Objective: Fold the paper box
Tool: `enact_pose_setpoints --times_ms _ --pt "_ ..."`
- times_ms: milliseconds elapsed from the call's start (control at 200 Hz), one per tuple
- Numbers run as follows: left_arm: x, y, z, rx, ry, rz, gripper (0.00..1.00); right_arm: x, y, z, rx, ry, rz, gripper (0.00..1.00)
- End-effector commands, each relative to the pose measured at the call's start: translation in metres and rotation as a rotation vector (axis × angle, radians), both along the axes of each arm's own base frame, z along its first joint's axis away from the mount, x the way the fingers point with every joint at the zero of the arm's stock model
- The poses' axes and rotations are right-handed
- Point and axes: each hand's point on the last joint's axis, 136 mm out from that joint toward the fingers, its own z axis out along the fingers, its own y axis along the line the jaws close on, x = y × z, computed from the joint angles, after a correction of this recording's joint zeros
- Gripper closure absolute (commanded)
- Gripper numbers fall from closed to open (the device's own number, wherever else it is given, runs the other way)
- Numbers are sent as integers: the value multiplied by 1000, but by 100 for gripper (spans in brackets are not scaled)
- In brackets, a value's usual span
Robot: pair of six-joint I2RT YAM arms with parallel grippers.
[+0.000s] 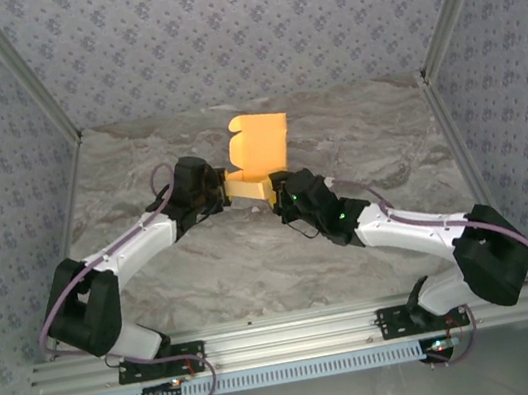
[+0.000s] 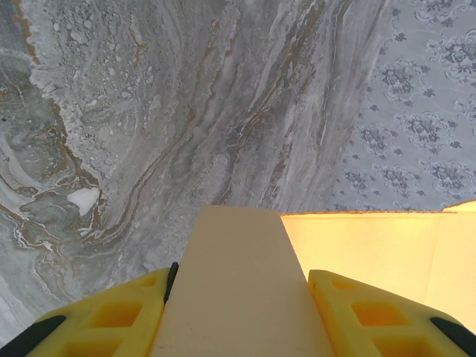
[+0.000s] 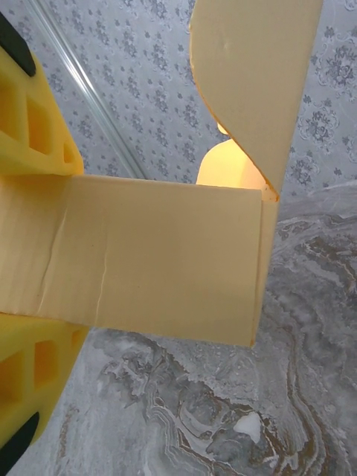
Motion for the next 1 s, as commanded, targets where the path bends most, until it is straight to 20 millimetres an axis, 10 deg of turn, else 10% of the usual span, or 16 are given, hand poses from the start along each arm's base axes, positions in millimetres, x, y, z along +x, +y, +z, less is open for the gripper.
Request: enact_pose_setpoints --times_ms 0,345,600,849,999 --pt "2 -7 15 -25 -42 -20 78 -2 -6 -11 -84 24 6 65" --pt "14 -11 23 7 -144 -69 69 6 -33 -2 -194 -29 -3 71" --pt "12 -7 7 29 -157 -117 3 31 -66 9 -281 -158 10 71" --pt "17 14 -5 127 -335 -278 1 50 -90 21 -367 -413 190 70" --pt "5 -7 -1 124 -440 -580 1 45 -104 37 -454 -572 361 70"
